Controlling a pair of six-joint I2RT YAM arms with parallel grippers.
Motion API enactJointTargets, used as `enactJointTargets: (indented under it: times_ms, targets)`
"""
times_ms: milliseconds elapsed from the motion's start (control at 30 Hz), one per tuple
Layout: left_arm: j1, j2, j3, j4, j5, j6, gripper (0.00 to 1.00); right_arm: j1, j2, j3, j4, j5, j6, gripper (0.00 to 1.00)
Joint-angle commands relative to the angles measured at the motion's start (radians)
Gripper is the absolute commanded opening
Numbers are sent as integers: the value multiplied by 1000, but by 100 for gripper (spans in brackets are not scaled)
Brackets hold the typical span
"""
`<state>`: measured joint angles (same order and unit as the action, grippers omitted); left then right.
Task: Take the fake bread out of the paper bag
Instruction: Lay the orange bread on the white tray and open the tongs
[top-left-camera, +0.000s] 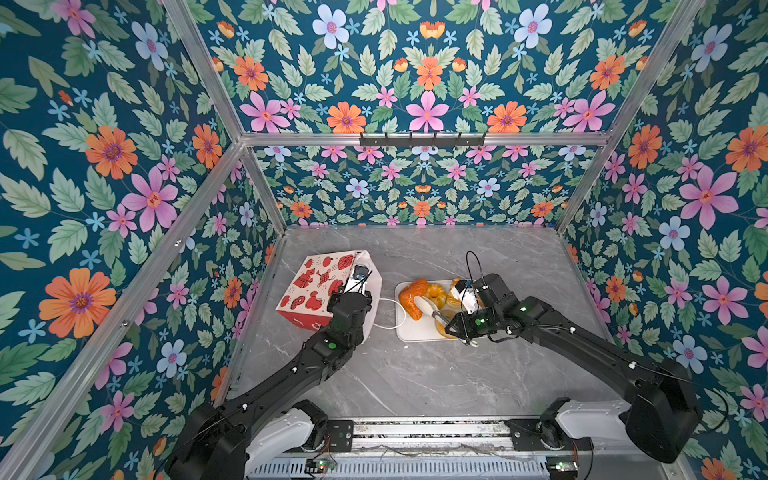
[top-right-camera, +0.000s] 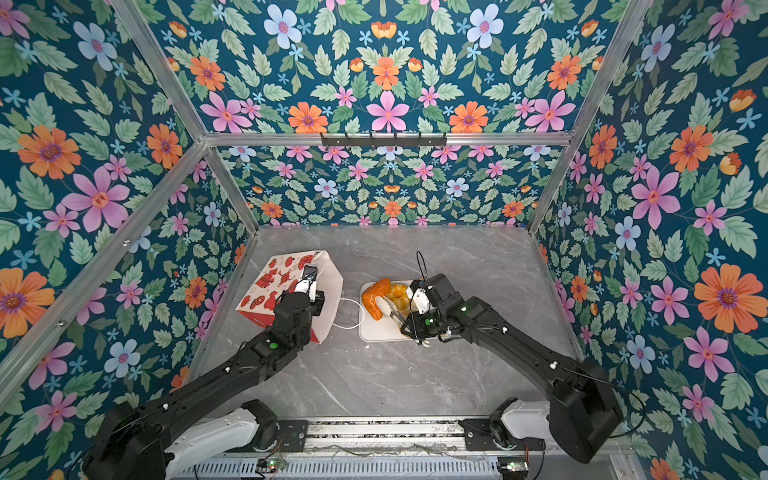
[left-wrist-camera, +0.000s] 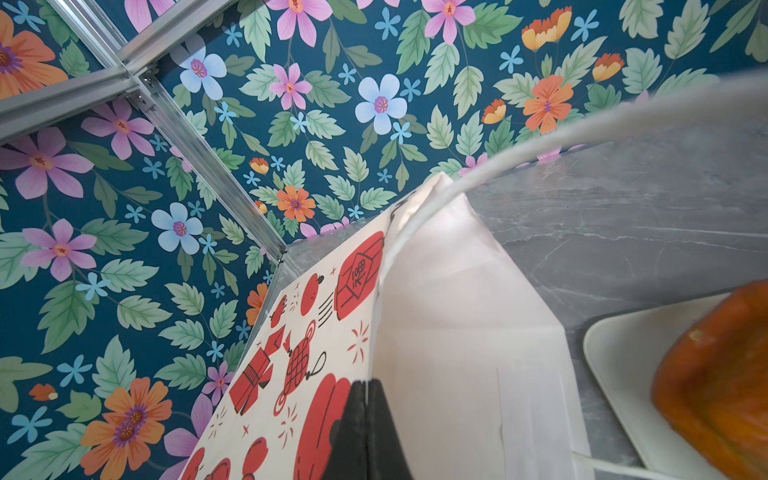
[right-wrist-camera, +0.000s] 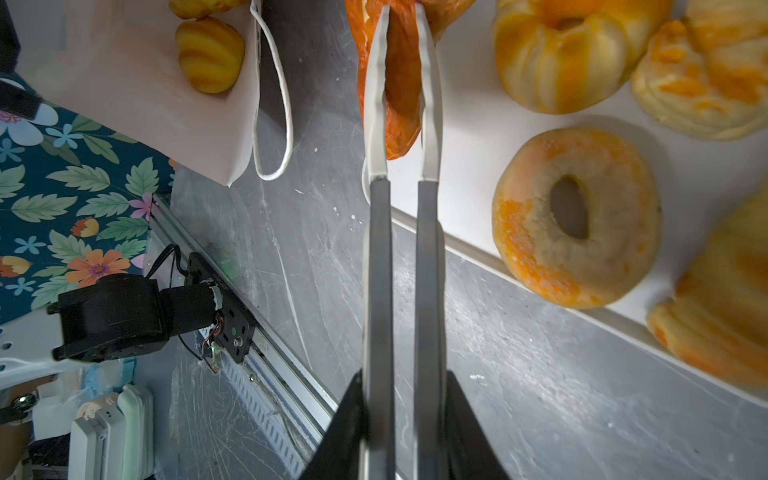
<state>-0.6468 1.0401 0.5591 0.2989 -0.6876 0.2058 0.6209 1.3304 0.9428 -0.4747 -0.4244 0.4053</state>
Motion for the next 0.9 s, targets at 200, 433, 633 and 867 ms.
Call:
enactJointTargets:
  times_ms: [200, 433, 633, 867]
  targets:
    - [1, -9, -11, 32, 5, -12, 0, -2, 139, 37, 47, -15, -29, 17]
    - [1, 1, -14, 37, 6, -14, 0, -5, 144, 27, 19, 37, -14, 28]
    - [1, 6, -15, 43, 12, -14, 0, -6, 85, 9, 16, 49, 5, 36]
    - [1, 22, -9, 46, 62, -14, 0, -6, 17, -10, 8, 67, 20, 38]
